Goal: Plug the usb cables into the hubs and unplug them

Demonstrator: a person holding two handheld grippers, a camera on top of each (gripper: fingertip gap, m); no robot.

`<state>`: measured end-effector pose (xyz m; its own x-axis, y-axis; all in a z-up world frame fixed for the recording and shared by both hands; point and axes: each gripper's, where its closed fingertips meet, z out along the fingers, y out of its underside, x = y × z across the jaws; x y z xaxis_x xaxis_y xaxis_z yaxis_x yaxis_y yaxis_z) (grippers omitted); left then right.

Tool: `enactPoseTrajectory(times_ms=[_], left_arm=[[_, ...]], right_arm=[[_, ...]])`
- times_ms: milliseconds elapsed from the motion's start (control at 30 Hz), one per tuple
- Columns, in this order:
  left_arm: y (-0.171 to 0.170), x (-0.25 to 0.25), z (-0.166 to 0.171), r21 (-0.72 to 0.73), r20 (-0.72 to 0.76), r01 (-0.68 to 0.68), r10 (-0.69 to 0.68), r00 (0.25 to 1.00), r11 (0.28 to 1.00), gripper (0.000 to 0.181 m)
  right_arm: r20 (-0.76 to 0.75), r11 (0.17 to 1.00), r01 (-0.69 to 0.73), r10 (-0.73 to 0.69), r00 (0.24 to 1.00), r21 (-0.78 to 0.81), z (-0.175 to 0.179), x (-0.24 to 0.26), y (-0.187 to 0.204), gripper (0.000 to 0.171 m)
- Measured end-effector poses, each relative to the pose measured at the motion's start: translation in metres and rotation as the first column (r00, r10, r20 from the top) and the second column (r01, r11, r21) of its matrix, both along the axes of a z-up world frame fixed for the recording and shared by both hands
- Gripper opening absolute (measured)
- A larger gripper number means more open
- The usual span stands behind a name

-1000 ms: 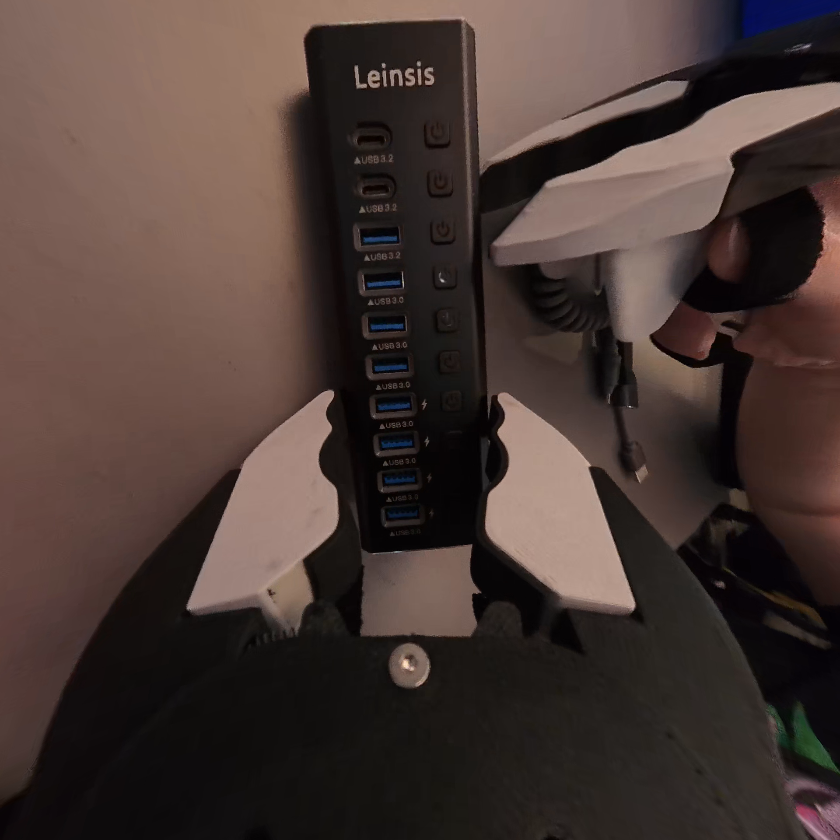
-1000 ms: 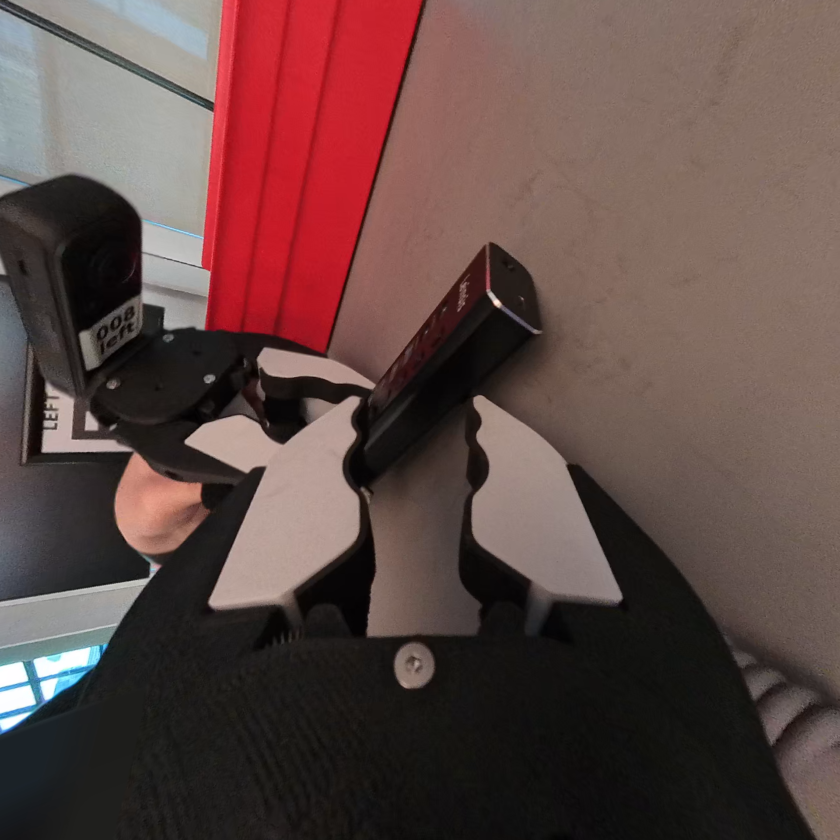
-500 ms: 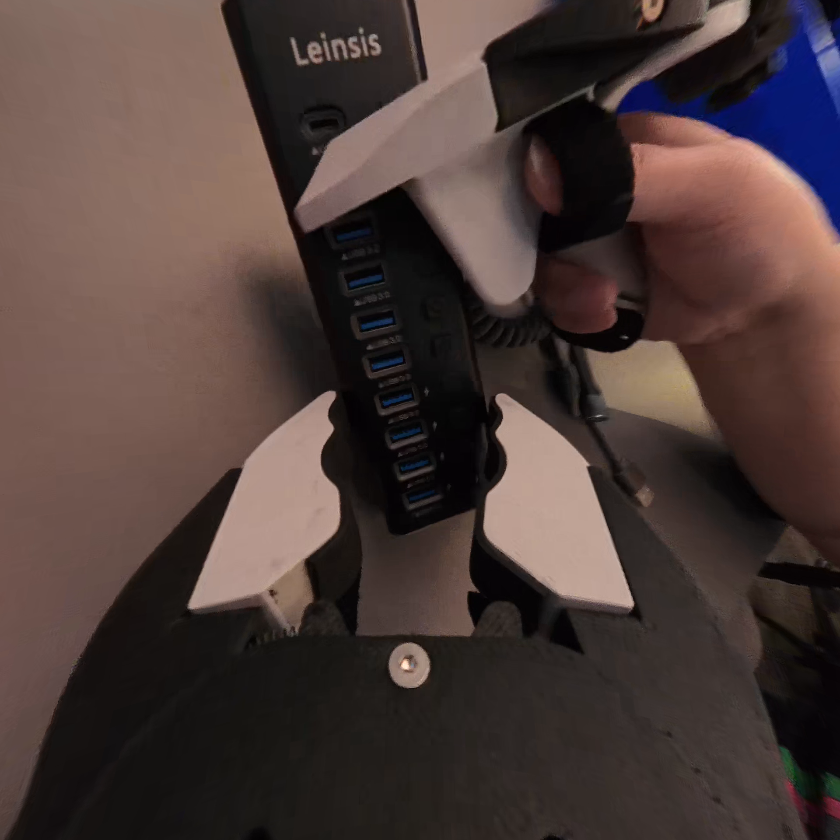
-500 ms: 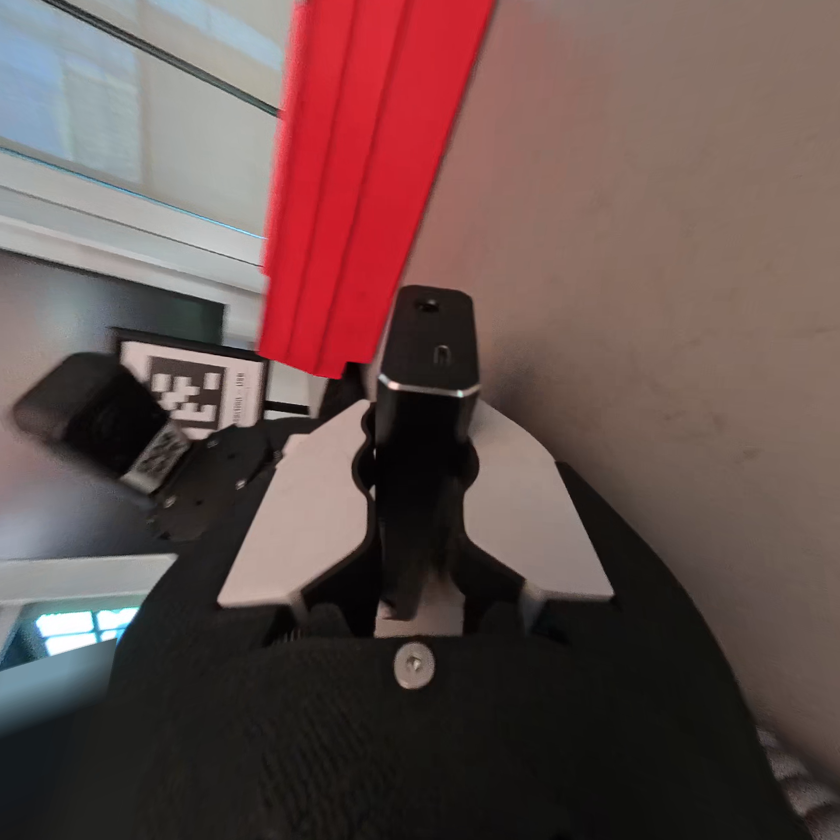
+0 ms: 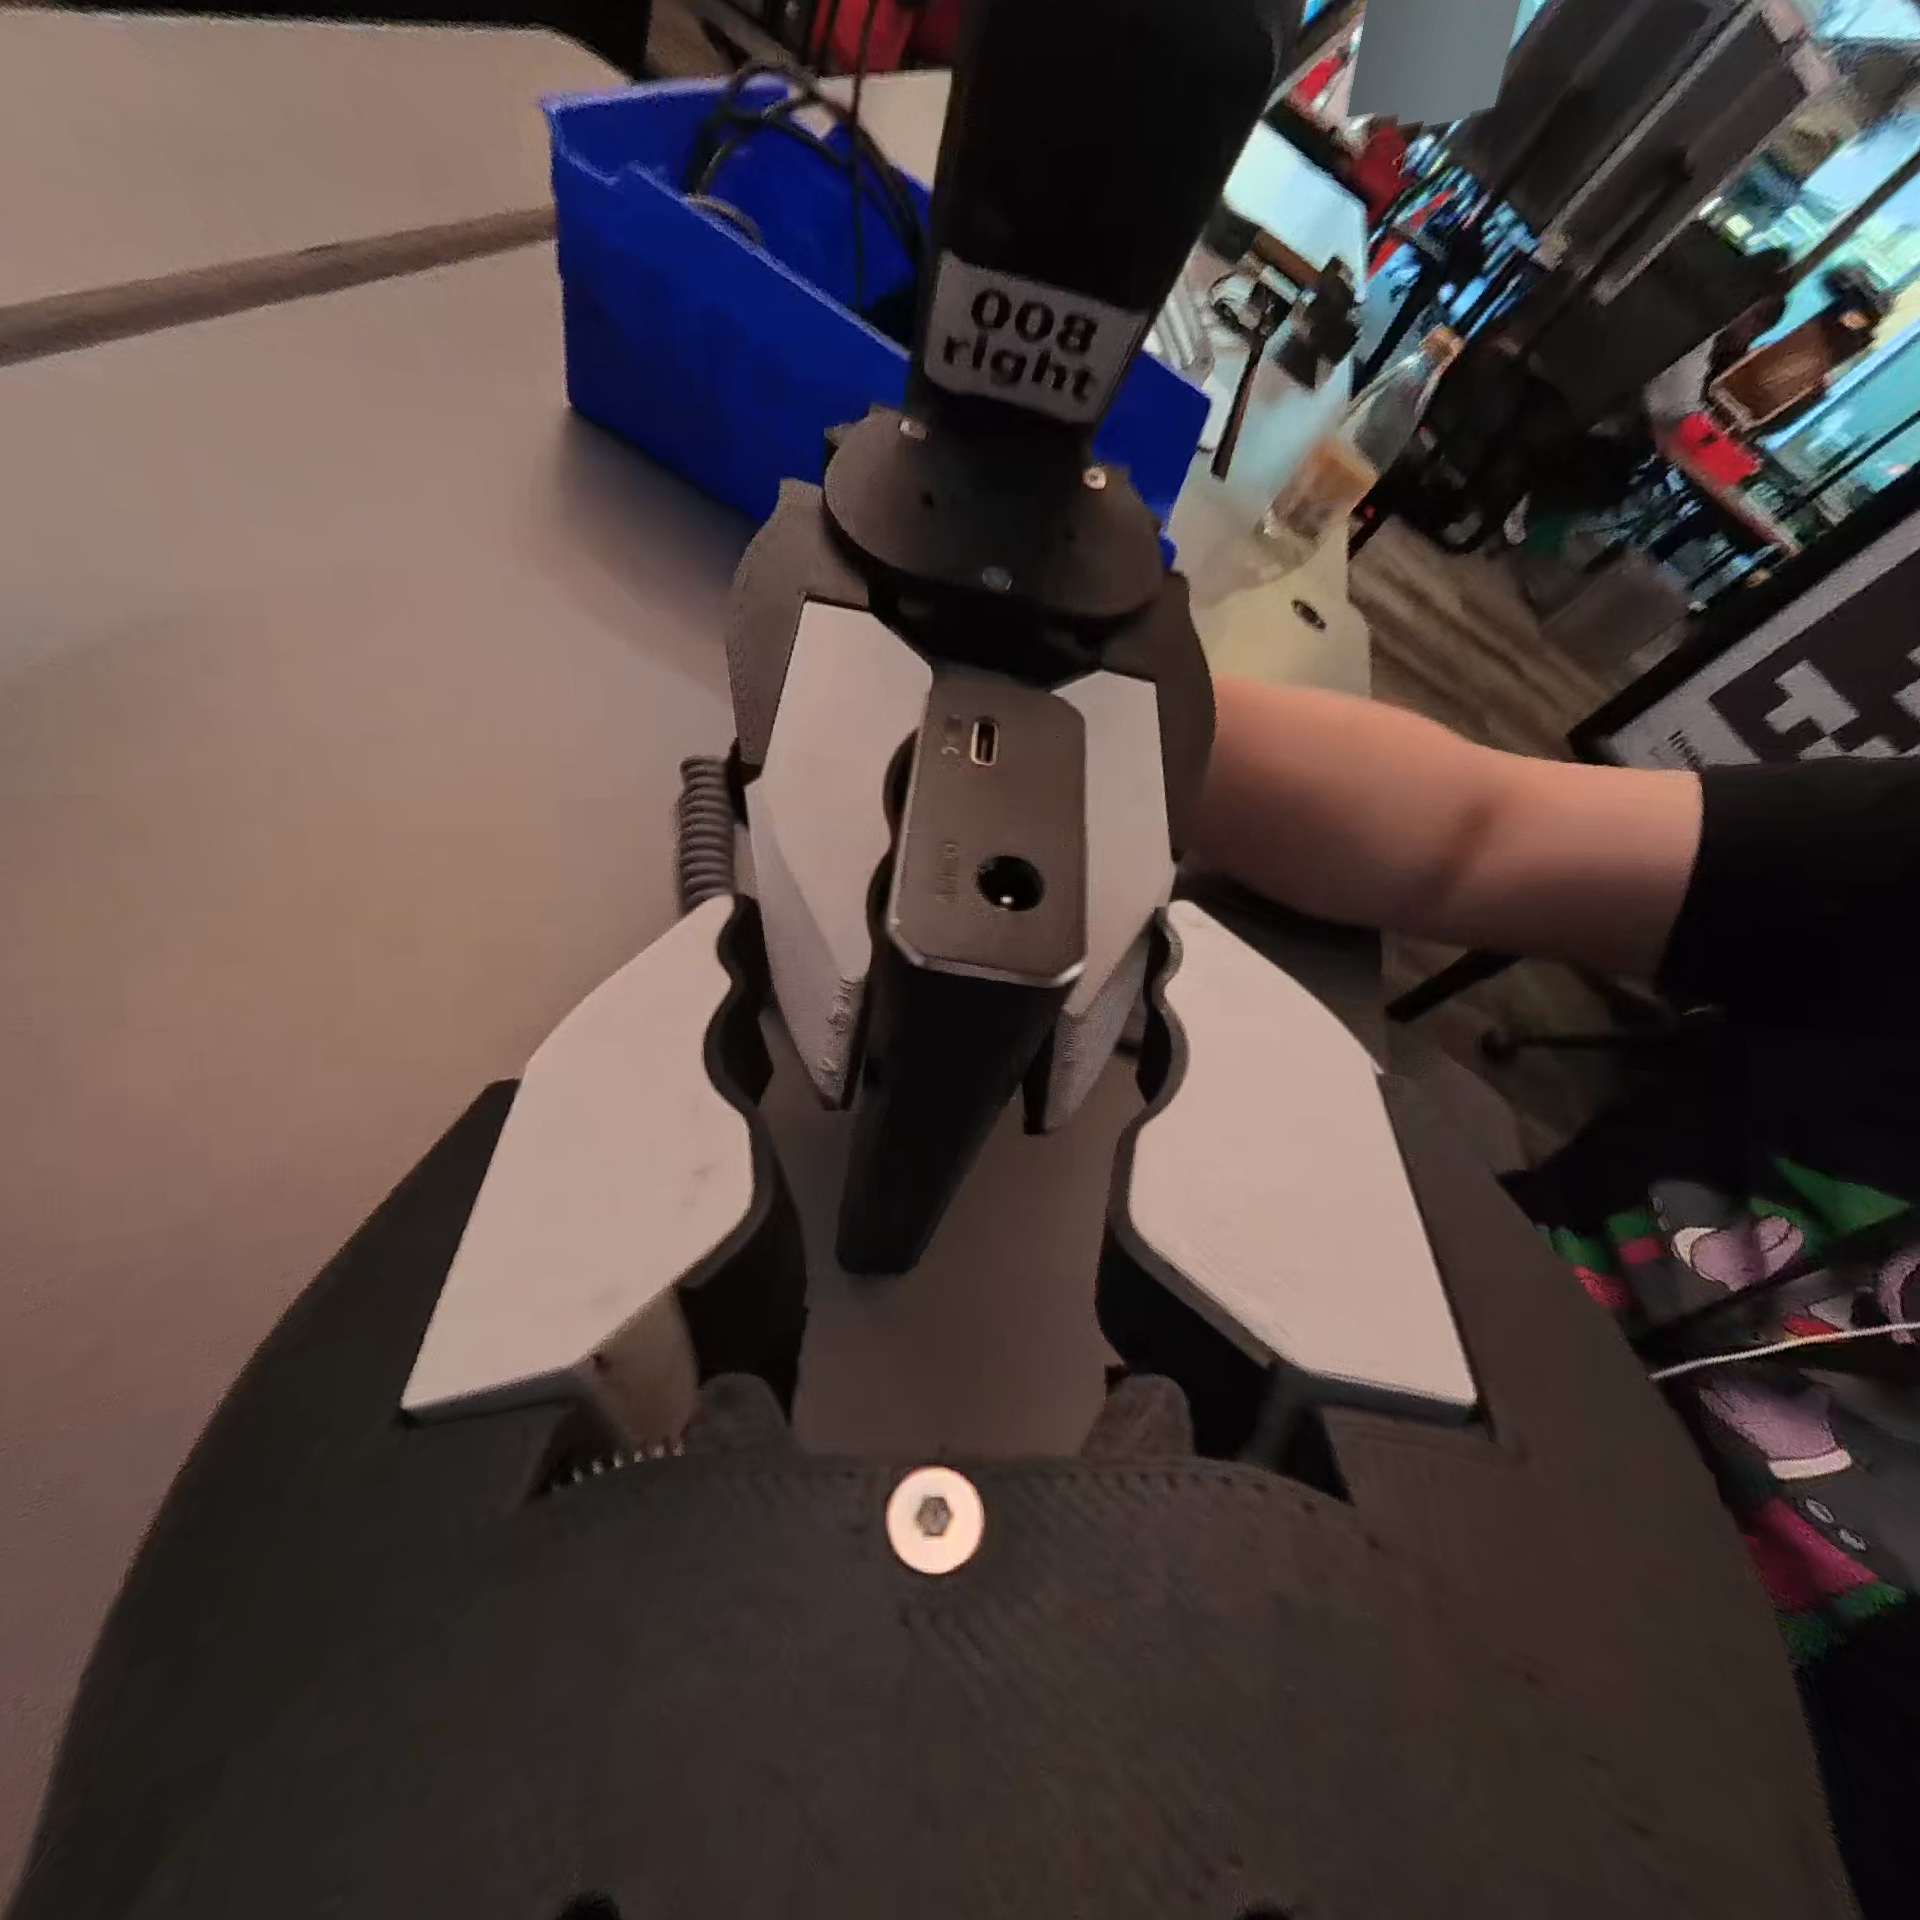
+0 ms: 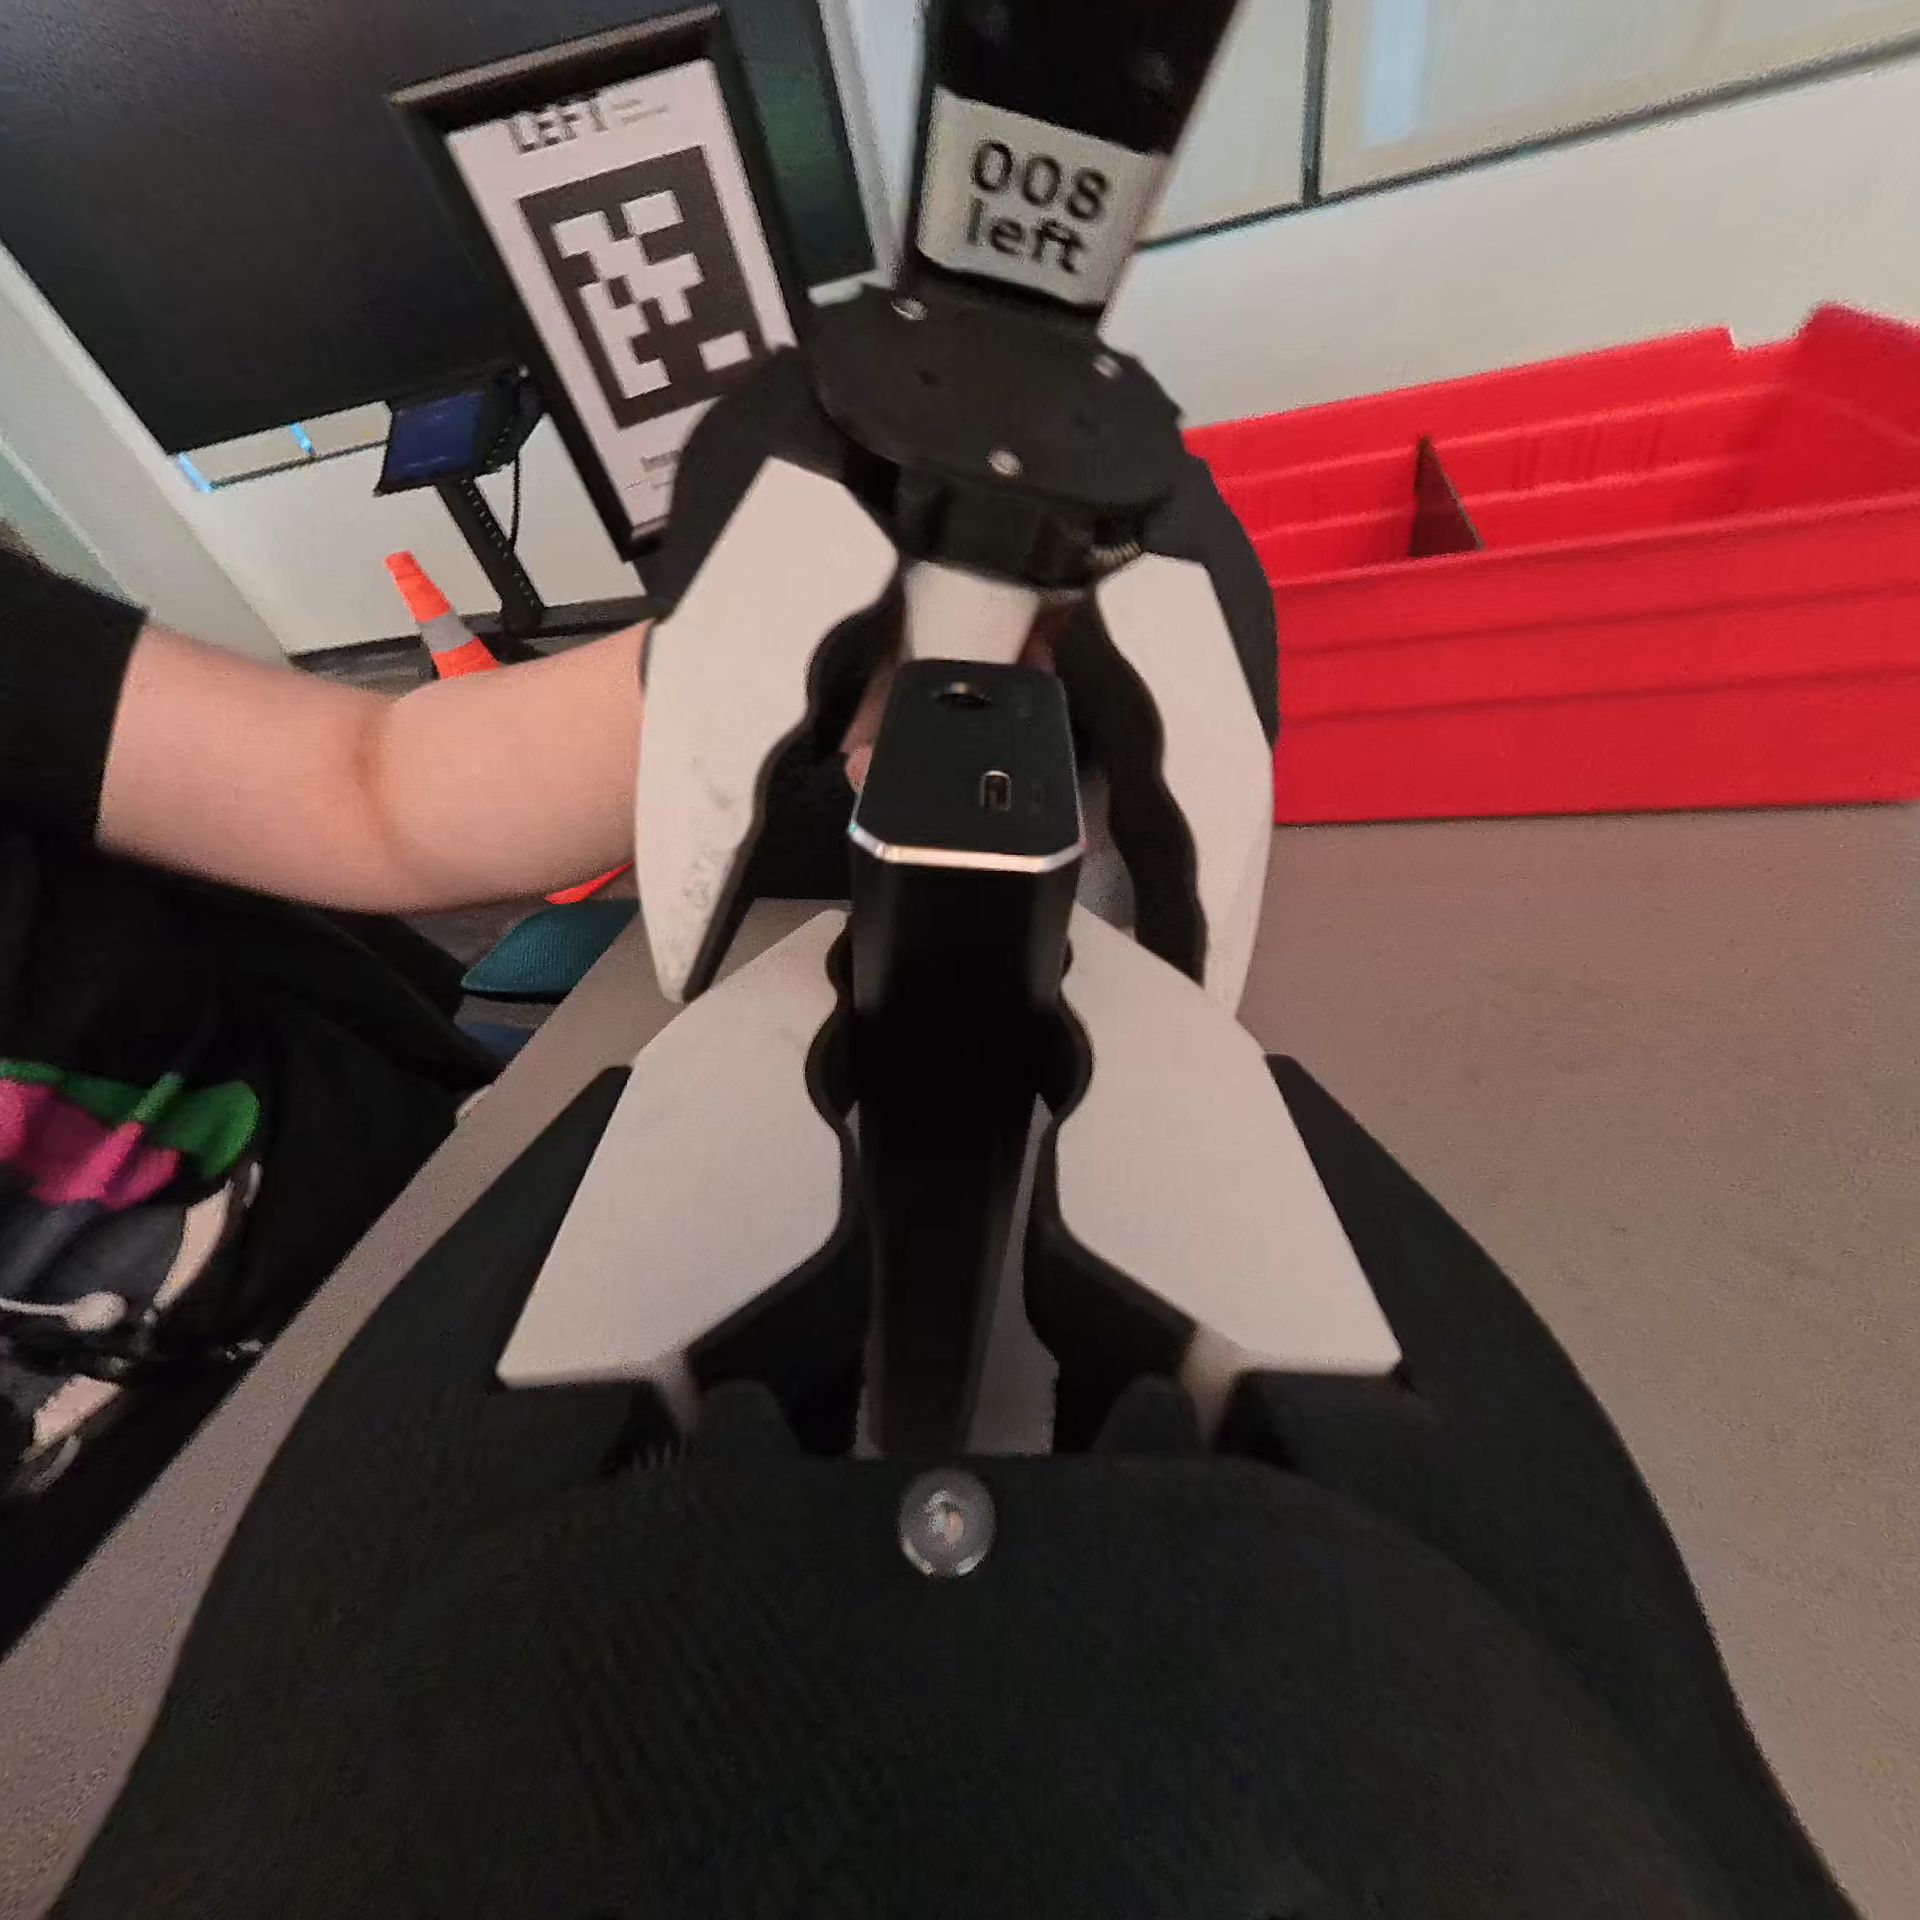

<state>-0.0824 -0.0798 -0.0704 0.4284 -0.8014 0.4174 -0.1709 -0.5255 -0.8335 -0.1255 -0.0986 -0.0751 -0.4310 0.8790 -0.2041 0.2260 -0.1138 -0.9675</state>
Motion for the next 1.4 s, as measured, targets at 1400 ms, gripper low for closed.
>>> enactPoseTrajectory(times_ms=[1400], left_arm=[[0.102,-0.085,0.016,0.461,-0.042,-0.488,0.568,0.822,0.741,0.028]], right_arm=[[-0.015,0.812,0.333,-0.371,0.928,0.479,0.024,0.050,0.076,0.040]])
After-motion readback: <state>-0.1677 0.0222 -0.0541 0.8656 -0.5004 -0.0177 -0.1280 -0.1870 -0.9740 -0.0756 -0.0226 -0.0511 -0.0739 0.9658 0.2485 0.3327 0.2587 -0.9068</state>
